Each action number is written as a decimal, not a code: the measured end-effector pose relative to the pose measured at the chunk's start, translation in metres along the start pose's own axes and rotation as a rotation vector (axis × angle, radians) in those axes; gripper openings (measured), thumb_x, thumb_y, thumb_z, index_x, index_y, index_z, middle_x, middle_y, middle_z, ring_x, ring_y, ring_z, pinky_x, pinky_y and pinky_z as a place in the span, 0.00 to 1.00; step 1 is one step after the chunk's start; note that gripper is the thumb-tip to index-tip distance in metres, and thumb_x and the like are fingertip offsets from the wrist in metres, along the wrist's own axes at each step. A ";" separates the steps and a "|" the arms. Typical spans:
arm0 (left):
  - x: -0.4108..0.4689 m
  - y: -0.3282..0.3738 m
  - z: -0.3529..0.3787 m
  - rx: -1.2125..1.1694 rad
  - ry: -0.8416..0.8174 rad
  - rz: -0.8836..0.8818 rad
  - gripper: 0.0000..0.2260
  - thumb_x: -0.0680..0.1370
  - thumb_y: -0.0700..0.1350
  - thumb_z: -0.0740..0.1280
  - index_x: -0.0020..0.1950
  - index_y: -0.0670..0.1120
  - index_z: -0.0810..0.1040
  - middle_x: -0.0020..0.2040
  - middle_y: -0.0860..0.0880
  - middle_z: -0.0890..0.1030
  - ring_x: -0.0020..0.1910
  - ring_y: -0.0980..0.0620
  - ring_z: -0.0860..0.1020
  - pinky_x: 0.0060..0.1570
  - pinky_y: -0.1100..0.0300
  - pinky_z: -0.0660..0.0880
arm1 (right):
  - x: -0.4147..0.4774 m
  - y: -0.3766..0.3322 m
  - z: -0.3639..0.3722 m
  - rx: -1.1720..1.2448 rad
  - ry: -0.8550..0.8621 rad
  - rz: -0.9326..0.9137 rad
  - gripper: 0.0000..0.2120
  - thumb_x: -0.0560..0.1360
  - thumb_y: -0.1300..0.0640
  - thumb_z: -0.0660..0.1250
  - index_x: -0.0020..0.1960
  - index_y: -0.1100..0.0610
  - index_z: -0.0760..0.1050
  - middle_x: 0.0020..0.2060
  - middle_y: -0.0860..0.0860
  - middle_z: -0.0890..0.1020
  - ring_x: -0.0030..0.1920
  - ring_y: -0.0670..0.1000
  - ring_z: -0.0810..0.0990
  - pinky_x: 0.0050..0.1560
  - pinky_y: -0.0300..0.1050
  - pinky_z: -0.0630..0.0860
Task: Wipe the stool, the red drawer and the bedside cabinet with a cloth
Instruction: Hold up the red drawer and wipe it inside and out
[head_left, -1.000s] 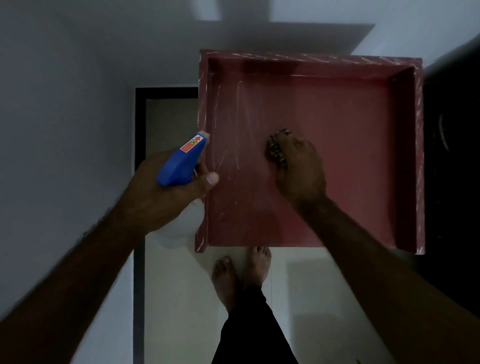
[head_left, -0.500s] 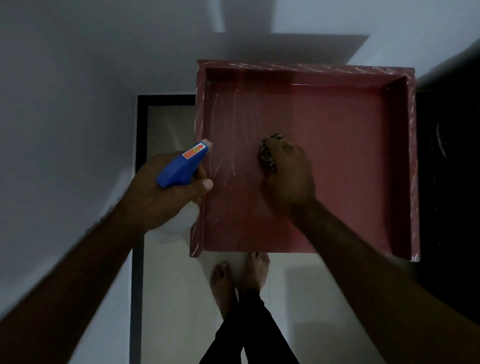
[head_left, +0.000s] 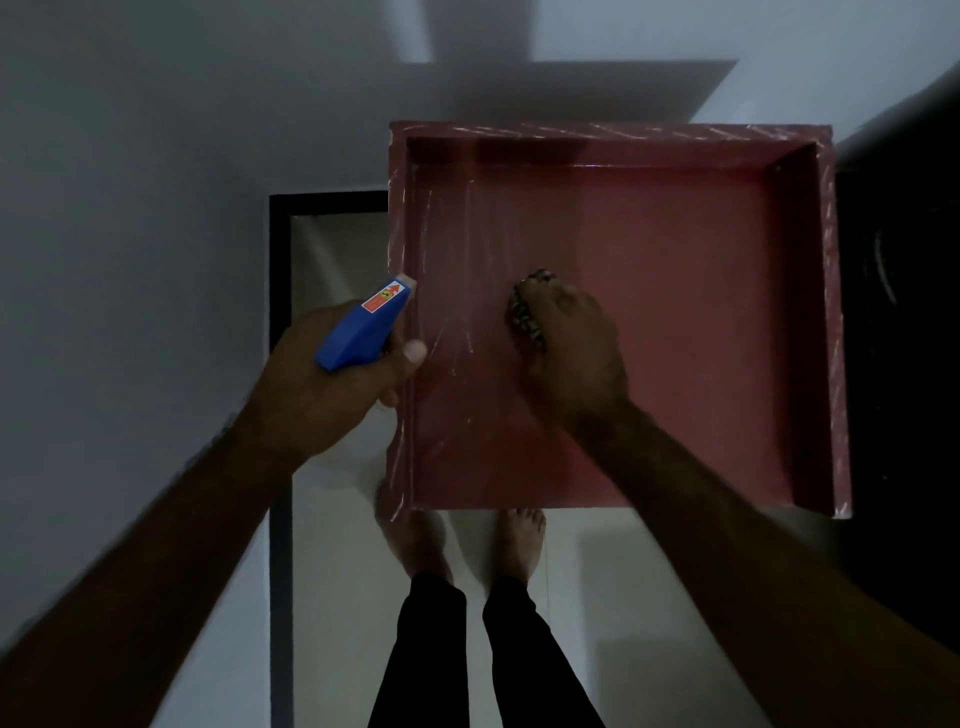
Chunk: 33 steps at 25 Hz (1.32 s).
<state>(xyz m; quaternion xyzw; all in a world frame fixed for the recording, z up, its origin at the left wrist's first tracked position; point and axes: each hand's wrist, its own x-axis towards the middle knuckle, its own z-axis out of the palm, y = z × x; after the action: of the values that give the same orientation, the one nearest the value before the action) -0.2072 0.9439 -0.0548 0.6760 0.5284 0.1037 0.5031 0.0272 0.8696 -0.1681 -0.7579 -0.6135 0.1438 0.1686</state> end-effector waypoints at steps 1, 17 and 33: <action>0.002 -0.002 -0.001 0.005 -0.011 0.011 0.21 0.72 0.58 0.68 0.46 0.39 0.78 0.37 0.43 0.82 0.36 0.53 0.82 0.37 0.73 0.76 | -0.004 -0.009 0.002 0.007 -0.019 -0.060 0.22 0.77 0.60 0.64 0.70 0.61 0.77 0.67 0.61 0.80 0.65 0.64 0.78 0.62 0.60 0.76; 0.026 -0.009 -0.015 0.064 -0.045 0.072 0.23 0.72 0.59 0.68 0.48 0.38 0.78 0.37 0.40 0.82 0.35 0.52 0.82 0.36 0.72 0.76 | 0.015 -0.010 0.000 0.001 -0.111 -0.059 0.29 0.71 0.67 0.67 0.72 0.59 0.76 0.66 0.60 0.80 0.63 0.64 0.78 0.57 0.58 0.77; 0.035 -0.015 -0.027 0.073 -0.075 0.059 0.22 0.73 0.61 0.67 0.48 0.41 0.78 0.39 0.44 0.82 0.36 0.54 0.83 0.38 0.63 0.78 | 0.043 0.003 0.000 -0.007 0.017 0.200 0.26 0.74 0.65 0.69 0.72 0.61 0.75 0.65 0.63 0.80 0.64 0.66 0.78 0.65 0.61 0.75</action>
<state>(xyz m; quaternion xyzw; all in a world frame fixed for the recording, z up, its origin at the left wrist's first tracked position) -0.2197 0.9876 -0.0674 0.7127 0.4923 0.0738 0.4942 0.0389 0.9110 -0.1701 -0.8173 -0.5337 0.1513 0.1559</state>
